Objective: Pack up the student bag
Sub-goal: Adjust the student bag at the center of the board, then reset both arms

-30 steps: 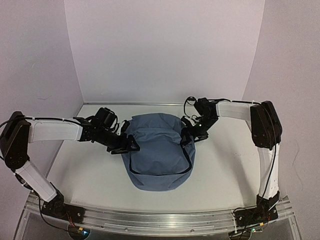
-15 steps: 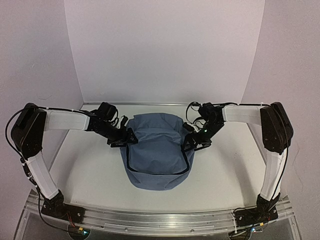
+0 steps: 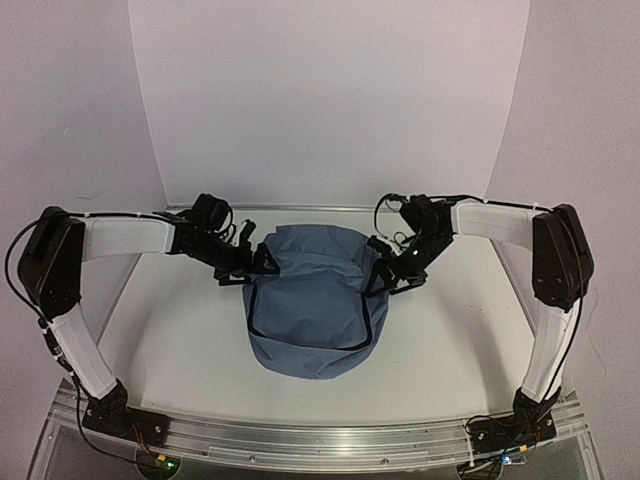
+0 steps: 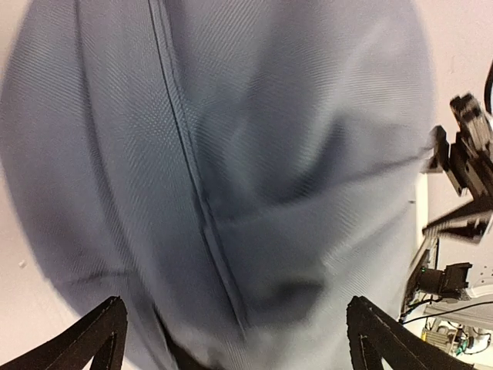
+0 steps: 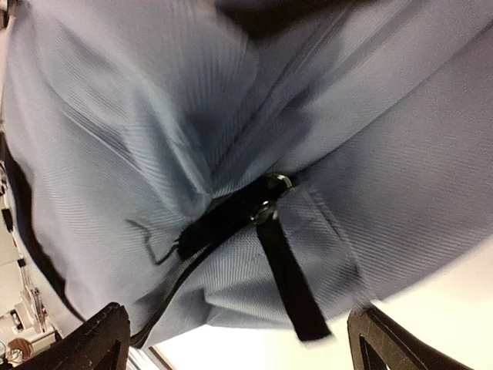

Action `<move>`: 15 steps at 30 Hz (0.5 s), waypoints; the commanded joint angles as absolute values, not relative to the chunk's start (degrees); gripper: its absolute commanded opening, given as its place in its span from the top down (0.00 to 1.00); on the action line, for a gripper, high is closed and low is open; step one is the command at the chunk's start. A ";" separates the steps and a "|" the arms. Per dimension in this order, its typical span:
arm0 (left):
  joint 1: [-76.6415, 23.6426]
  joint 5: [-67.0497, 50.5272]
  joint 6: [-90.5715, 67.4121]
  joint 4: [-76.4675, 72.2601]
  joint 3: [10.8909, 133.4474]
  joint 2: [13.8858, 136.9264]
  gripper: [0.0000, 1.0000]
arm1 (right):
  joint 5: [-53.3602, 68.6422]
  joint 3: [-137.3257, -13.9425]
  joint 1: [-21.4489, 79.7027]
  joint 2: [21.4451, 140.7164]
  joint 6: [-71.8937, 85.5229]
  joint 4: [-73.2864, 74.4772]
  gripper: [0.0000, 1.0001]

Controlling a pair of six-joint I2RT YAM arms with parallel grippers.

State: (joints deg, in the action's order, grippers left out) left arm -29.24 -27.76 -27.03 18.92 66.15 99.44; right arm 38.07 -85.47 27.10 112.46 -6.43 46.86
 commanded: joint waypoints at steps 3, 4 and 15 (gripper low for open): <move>-19.84 -26.39 -26.37 25.83 68.84 86.03 0.00 | 34.35 -95.46 19.66 101.91 -8.06 48.47 0.02; -18.32 -26.16 -26.27 26.54 69.30 84.92 0.00 | 34.15 -96.04 18.88 101.23 -8.03 48.43 0.02; -7.29 -20.18 -24.89 32.12 63.91 79.21 0.00 | 31.92 -84.95 8.42 96.87 -12.65 46.61 0.02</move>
State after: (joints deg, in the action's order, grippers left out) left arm -8.19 -22.93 -25.93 29.33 67.86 79.44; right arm 33.89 -91.31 11.74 96.71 -9.41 46.34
